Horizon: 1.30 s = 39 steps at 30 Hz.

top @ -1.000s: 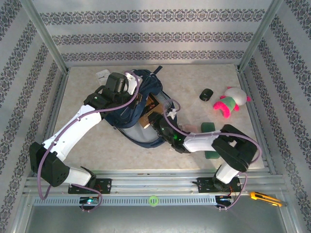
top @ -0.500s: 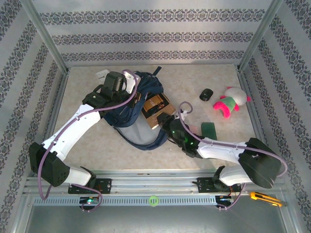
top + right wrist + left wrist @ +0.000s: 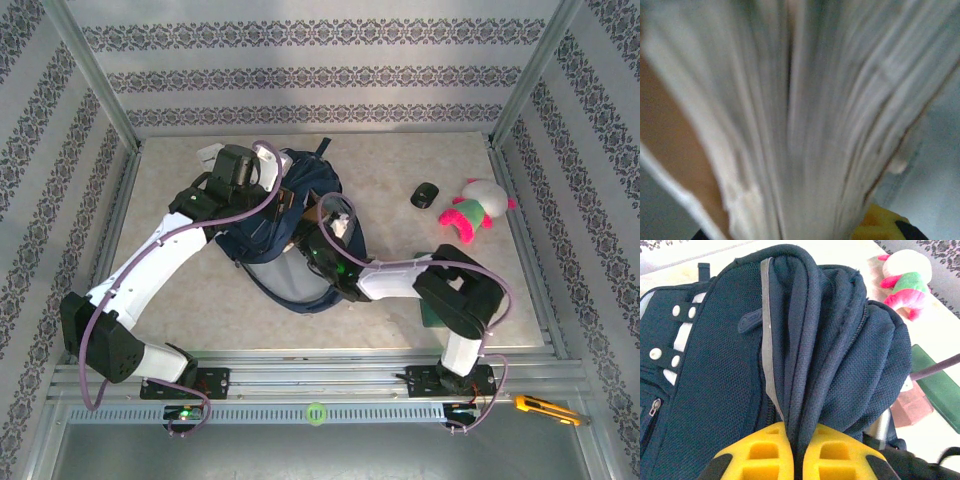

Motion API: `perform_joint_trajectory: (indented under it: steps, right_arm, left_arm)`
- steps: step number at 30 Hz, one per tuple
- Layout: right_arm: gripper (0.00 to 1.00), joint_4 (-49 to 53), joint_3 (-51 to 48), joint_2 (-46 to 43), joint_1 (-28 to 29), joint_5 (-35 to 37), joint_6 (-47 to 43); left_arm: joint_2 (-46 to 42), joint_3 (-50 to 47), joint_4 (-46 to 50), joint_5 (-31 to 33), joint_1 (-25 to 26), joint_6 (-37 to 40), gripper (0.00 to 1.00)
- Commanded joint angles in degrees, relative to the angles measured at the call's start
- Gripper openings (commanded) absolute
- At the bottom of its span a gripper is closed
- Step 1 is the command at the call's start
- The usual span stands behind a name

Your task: Pack the student bag

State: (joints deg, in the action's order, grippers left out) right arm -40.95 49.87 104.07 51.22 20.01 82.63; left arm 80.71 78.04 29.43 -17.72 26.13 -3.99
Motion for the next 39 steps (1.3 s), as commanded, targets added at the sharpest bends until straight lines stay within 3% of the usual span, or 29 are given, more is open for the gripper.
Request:
perform_joint_trajectory:
  steps: [1,12,16,23,28,33,39]
  right_arm:
    - [0.00,-6.25,4.92,3.45,-0.34,2.14,0.88]
    - [0.01,0.51,13.02,13.59,-3.32,1.04,1.14]
    - [0.23,3.42,11.26,12.56,-3.23,1.49,1.77]
    - [0.49,9.46,7.33,7.26,-3.23,0.74,4.01]
    - [0.60,11.65,3.67,2.36,-3.32,-2.00,5.35]
    - [0.64,13.36,-1.72,-5.21,-2.56,-4.19,4.35]
    - [0.65,20.90,-9.14,-22.34,-1.65,-4.71,-2.84]
  left_arm:
    - [-1.33,4.03,-6.14,-3.54,-0.41,-0.85,0.00]
    - [-1.20,4.68,-4.96,-3.01,-0.53,0.18,0.00]
    - [-0.73,4.83,-4.74,-2.64,-0.49,0.38,0.00]
    - [-0.40,4.48,-5.09,-1.36,-0.62,0.07,0.00]
    - [-0.26,4.52,-4.76,-0.21,-0.57,0.67,0.00]
    - [0.09,4.16,-4.47,0.73,-0.67,1.25,0.00]
    - [0.23,1.47,-5.38,0.15,-0.68,2.84,0.00]
